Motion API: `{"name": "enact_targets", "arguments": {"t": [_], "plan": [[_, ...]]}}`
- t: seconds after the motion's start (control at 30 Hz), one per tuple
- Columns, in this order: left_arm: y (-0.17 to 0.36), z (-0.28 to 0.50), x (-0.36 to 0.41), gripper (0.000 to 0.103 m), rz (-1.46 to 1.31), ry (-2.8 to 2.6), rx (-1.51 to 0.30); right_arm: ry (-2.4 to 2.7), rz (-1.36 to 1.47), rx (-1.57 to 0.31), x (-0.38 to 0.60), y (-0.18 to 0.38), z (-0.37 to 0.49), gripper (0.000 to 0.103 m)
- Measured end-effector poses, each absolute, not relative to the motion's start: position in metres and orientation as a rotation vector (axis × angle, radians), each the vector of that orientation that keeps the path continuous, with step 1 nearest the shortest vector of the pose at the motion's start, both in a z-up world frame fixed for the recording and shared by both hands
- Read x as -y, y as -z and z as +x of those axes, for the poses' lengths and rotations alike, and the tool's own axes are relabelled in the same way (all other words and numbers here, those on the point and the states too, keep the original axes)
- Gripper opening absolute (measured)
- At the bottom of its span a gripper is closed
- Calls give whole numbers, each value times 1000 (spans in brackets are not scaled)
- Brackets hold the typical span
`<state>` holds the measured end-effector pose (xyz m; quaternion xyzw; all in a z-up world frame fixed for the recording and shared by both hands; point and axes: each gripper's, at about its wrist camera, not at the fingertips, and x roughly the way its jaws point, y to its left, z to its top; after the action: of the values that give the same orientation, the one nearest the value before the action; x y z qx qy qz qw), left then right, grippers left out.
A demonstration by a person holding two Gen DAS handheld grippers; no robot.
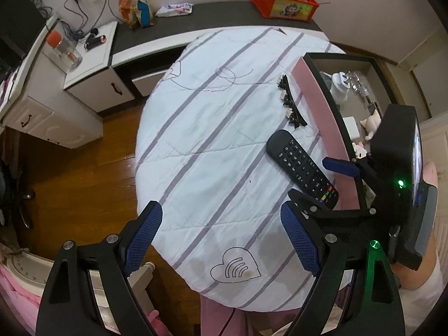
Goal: Organize rigid objects
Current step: 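Withdraw both tools and move the right tool over the black TV remote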
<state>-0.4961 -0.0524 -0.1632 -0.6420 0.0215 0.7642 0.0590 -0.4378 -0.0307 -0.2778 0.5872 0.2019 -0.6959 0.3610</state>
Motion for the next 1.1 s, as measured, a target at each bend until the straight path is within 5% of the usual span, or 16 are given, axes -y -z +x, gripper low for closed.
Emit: {"name": "enact_targets", "arguments": {"t": [0.8, 1.1], "plan": [[178, -514, 56, 88, -1978, -2249, -94, 1736, 1509, -852, 56, 293, -427, 72], [174, -535, 76, 88, -1872, -2089, -260, 1848, 1673, -791, 58, 296, -429, 78]]}}
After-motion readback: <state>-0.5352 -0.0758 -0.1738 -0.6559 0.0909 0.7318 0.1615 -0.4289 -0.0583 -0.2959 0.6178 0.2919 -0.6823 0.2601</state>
